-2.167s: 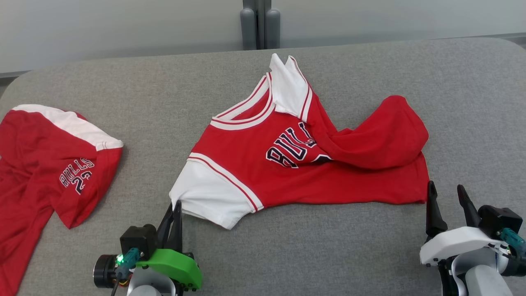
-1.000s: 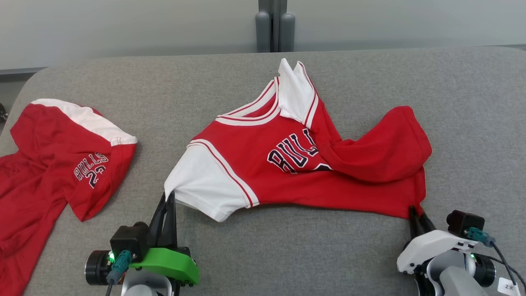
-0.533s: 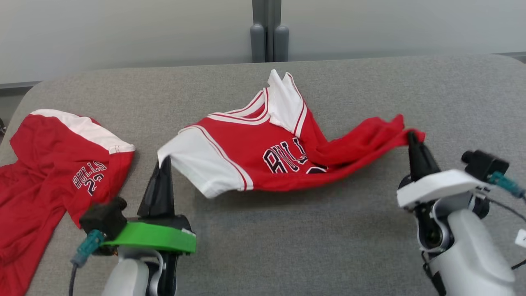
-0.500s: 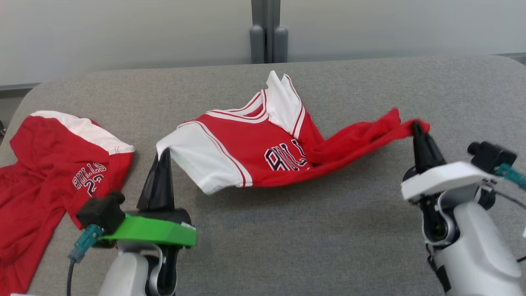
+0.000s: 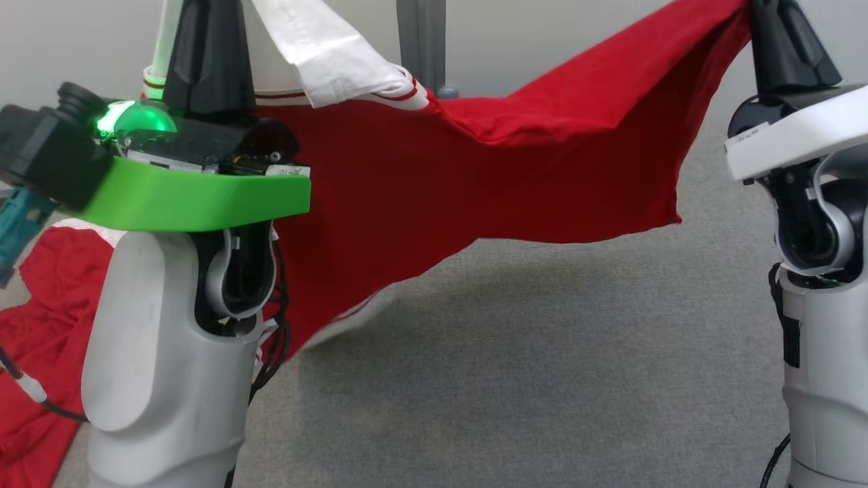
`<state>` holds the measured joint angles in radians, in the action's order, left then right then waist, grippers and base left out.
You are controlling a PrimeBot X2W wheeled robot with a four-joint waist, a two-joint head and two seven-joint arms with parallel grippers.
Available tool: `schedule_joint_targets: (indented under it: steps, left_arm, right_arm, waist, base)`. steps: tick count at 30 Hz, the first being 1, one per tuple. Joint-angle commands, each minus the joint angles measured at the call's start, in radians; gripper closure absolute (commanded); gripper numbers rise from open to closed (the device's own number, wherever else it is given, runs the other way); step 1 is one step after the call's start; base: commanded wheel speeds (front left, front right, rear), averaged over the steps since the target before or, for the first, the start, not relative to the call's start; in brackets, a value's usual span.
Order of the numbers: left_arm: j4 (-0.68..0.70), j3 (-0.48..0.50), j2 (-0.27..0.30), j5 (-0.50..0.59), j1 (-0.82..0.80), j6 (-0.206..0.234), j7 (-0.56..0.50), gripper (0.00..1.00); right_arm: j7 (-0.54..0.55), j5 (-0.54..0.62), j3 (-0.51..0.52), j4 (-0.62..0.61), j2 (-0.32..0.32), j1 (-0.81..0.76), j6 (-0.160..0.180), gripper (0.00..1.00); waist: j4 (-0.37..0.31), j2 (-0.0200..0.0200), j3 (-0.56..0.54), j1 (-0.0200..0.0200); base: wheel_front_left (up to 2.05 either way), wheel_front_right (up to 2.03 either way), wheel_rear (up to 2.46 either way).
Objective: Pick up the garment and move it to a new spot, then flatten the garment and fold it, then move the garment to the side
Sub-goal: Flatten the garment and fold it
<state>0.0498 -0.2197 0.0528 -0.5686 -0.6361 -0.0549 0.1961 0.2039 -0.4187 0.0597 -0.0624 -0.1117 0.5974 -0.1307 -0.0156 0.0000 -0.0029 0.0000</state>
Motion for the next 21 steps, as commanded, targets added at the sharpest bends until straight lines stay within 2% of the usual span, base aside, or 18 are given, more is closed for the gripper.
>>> schedule_joint_targets:
  steps: [1, 6, 9, 13, 15, 18, 21]
  left_arm:
    - [0.027, 0.004, 0.005, -0.006, -0.018, 0.015, -0.018, 1.0]
    - [0.12, 0.013, 0.019, -0.018, -0.006, 0.06, -0.099, 1.0]
    - [0.164, 0.016, 0.047, -0.003, -0.028, 0.073, -0.144, 1.0]
    - [0.135, 0.028, 0.073, -0.002, -0.072, 0.082, -0.184, 1.0]
    - [0.075, 0.014, 0.105, 0.034, -0.13, 0.063, -0.199, 1.0]
    - [-0.027, 0.0, 0.125, 0.058, -0.239, 0.034, -0.213, 1.0]
    - [-0.156, -0.018, 0.16, 0.091, -0.393, -0.006, -0.222, 1.0]
  right_arm:
    - [0.025, 0.021, 0.012, -0.037, 0.006, 0.01, 0.0, 1.0]
    - [0.116, 0.054, 0.061, -0.153, 0.041, -0.008, 0.0, 1.0]
    - [0.161, 0.083, 0.093, -0.204, 0.054, -0.009, 0.0, 1.0]
    - [0.19, 0.108, 0.117, -0.22, 0.058, 0.037, 0.0, 1.0]
    - [0.202, 0.11, 0.131, -0.195, 0.06, 0.064, 0.0, 1.0]
    - [0.188, 0.134, 0.135, -0.132, 0.06, 0.147, 0.0, 1.0]
    - [0.148, 0.169, 0.103, -0.025, 0.039, 0.274, 0.0, 1.0]
  waist:
    - [-0.014, 0.0, -0.011, 0.0]
    - [-0.022, 0.0, -0.001, 0.0]
    - [-0.027, 0.0, 0.029, 0.0]
    - [-0.029, 0.0, 0.092, 0.0]
    - [-0.025, 0.0, 0.145, 0.0]
    - [-0.03, 0.0, 0.234, 0.0]
    - [-0.036, 0.0, 0.339, 0.0]
  base:
    - [0.0, 0.0, 0.0]
    - [0.0, 0.0, 0.0]
    - [0.0, 0.0, 0.0]
    - [0.0, 0.0, 0.0]
    - [0.0, 0.0, 0.0]
    - [0.0, 0.0, 0.0]
    - [0.0, 0.0, 0.0]
